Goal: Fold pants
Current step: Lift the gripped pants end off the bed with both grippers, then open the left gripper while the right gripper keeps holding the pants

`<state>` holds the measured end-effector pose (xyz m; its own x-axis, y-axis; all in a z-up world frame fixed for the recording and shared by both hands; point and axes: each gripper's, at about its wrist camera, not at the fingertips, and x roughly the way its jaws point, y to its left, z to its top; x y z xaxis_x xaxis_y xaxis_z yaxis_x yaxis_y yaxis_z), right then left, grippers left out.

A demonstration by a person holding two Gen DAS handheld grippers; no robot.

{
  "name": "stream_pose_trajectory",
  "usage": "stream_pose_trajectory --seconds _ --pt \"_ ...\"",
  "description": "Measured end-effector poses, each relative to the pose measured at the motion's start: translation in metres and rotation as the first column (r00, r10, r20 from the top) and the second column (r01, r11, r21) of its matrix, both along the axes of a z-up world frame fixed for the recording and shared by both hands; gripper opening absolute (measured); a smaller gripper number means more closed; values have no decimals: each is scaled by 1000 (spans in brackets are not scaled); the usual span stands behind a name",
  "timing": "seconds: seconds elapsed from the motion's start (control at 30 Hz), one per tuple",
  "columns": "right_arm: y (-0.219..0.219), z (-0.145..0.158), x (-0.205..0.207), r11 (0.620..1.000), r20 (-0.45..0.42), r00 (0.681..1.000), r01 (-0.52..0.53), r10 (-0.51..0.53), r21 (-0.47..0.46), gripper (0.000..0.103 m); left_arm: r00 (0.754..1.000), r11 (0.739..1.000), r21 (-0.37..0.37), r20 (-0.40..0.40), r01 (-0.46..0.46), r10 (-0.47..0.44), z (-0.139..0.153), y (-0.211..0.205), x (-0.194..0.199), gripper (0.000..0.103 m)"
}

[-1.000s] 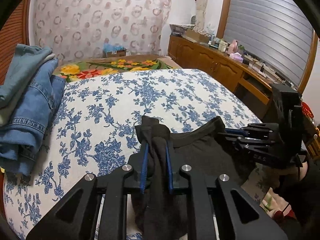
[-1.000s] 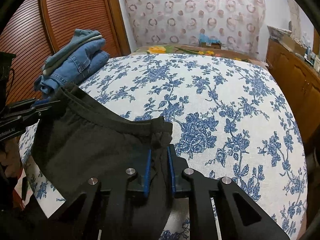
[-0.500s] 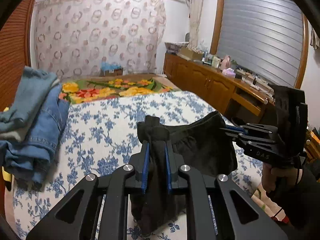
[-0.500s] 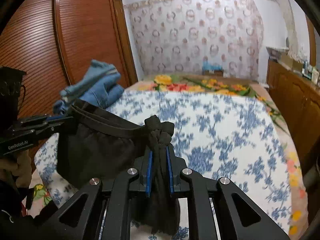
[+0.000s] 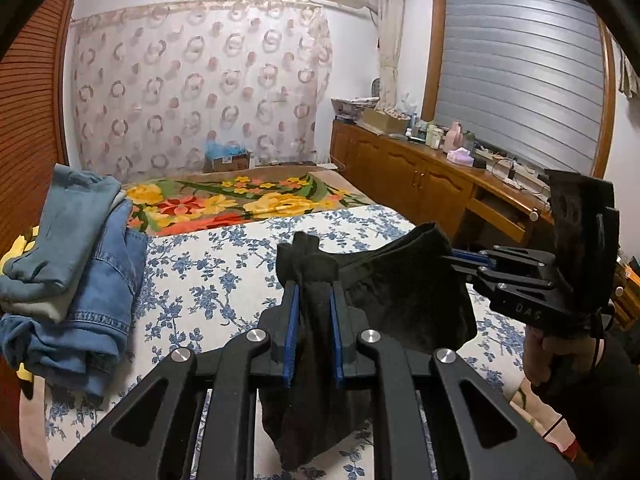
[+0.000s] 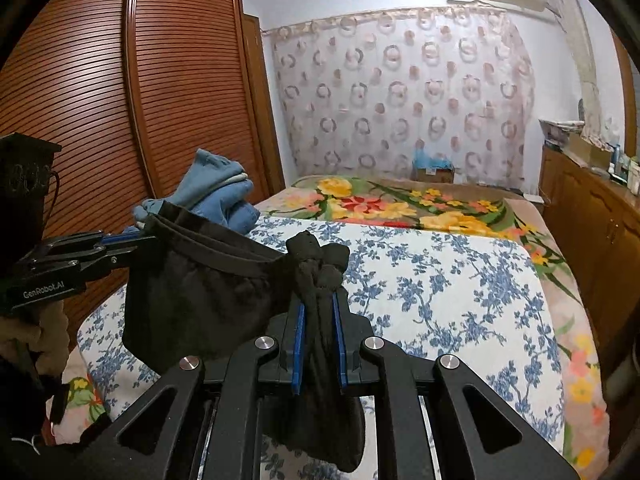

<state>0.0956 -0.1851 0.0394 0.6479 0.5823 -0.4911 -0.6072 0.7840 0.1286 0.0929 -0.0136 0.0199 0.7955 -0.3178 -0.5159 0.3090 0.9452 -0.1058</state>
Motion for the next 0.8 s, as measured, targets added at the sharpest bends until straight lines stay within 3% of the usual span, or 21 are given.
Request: stream_pose_trajectory --seconds 0.4,0.67,0.8 --pt "26 1 53 998 -11 998 -67 66 -19 13 998 999 8 -39 -51 51 -8 11 29 15" --pt "69 34 95 984 63 984 -163 167 -74 13 992 992 -13 24 -125 126 18 42 29 15" --pt "100 41 109 971 93 968 -224 231 -86 11 986 987 -7 46 -160 160 29 62 31 9"
